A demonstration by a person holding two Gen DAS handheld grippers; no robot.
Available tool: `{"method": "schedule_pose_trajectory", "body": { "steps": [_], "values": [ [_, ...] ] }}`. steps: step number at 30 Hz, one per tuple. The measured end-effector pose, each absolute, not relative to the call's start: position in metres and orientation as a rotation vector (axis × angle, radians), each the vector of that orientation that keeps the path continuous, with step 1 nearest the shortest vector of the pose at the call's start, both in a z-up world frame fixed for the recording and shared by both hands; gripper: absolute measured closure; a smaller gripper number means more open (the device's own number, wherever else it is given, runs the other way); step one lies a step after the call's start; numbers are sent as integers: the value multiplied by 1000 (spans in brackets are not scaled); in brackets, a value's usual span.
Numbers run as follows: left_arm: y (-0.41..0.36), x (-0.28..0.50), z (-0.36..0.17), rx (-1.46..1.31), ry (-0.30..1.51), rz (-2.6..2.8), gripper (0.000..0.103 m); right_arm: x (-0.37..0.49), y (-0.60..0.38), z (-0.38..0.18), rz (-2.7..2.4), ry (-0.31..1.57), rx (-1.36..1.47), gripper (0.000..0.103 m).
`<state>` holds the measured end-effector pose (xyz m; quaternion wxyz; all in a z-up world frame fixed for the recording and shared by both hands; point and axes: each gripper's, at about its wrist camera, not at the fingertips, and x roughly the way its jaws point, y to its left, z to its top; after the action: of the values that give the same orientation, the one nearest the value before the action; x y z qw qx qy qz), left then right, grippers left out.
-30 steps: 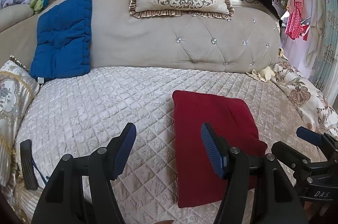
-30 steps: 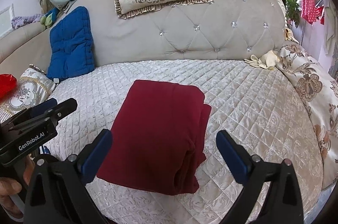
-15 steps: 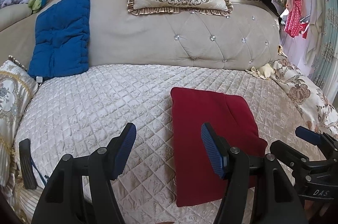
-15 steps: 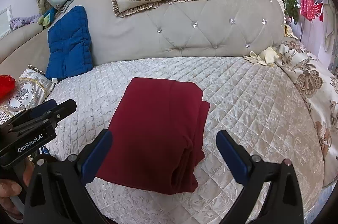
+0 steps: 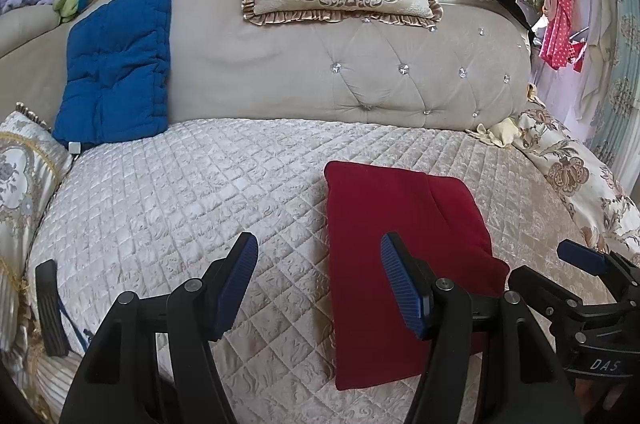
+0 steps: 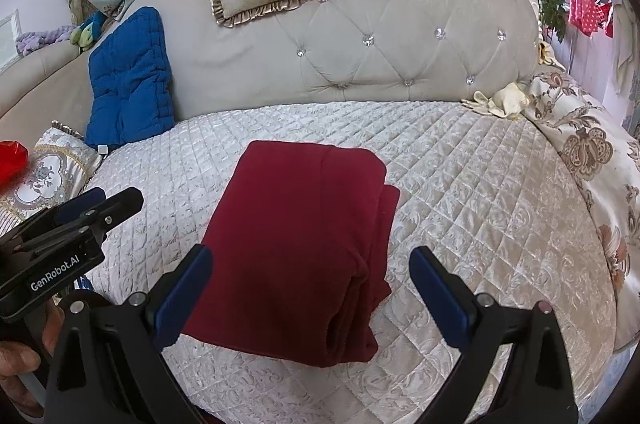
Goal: Fold small clothes
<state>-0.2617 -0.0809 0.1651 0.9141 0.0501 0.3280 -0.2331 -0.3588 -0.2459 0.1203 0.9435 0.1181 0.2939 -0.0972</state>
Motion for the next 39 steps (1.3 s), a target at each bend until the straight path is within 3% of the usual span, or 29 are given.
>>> {"method": "schedule_pose_trajectory", "body": {
  "steps": [39],
  "values": [
    [-86,-255,157,124,700,-488,60,-344,-246,113,-191,628,229,3]
  ]
}}
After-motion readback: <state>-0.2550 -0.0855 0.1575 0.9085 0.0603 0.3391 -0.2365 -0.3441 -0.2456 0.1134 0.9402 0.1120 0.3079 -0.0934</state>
